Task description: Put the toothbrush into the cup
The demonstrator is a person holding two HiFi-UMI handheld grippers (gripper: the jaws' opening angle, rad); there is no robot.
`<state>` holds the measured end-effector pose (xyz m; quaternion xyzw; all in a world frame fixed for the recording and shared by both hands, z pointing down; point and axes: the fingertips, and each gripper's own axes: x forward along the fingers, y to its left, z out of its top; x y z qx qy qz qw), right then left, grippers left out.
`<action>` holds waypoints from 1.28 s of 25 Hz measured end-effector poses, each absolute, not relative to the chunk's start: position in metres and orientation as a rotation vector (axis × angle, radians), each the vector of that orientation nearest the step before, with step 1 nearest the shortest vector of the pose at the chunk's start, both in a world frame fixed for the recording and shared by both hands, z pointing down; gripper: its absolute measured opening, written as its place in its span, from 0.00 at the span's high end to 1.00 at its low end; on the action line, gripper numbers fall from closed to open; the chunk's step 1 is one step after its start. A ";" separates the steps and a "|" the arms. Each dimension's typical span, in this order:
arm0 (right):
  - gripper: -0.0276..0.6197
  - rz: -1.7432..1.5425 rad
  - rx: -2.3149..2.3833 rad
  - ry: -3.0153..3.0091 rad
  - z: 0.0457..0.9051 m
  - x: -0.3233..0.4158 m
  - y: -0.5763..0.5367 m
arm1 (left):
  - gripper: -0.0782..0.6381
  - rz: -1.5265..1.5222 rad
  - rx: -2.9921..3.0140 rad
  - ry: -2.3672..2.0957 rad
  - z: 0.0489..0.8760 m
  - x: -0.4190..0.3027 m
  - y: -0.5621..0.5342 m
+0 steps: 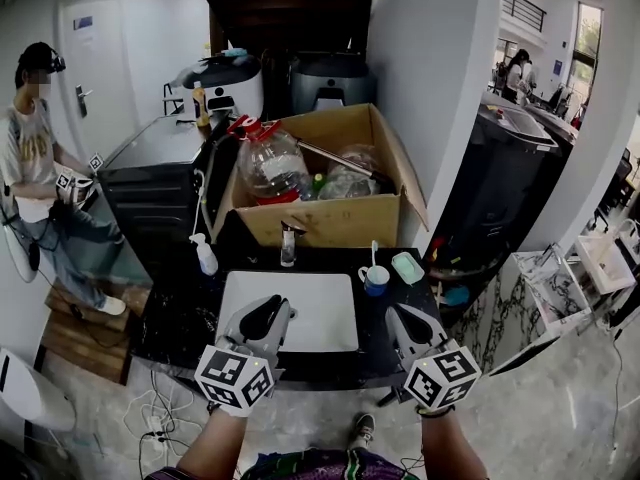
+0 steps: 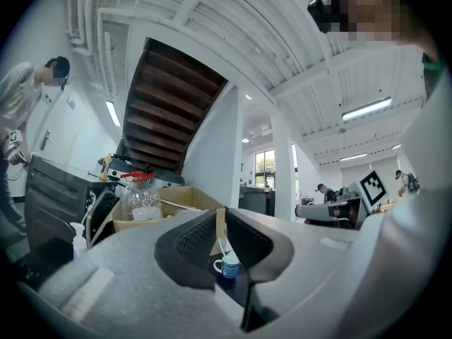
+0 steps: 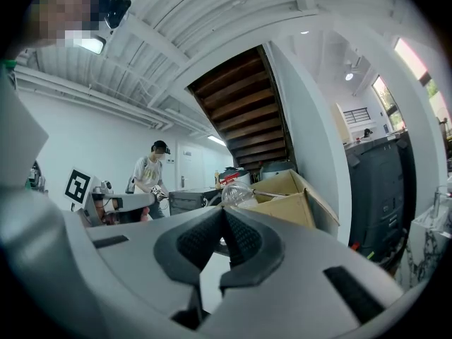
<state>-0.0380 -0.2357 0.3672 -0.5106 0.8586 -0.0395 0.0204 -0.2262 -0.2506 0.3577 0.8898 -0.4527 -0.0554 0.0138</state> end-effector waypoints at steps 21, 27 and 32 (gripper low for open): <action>0.95 -0.028 -1.693 2.530 0.348 -0.018 -0.214 | 0.87 -0.236 2.739 -1.525 0.345 -0.250 -0.229; 0.95 -0.026 -1.697 2.529 0.349 -0.019 -0.209 | 0.87 -0.239 2.744 -1.508 0.348 -0.248 -0.225; 0.95 -0.030 -1.689 2.534 0.350 -0.022 -0.205 | 0.87 -0.235 2.749 -1.493 0.350 -0.248 -0.222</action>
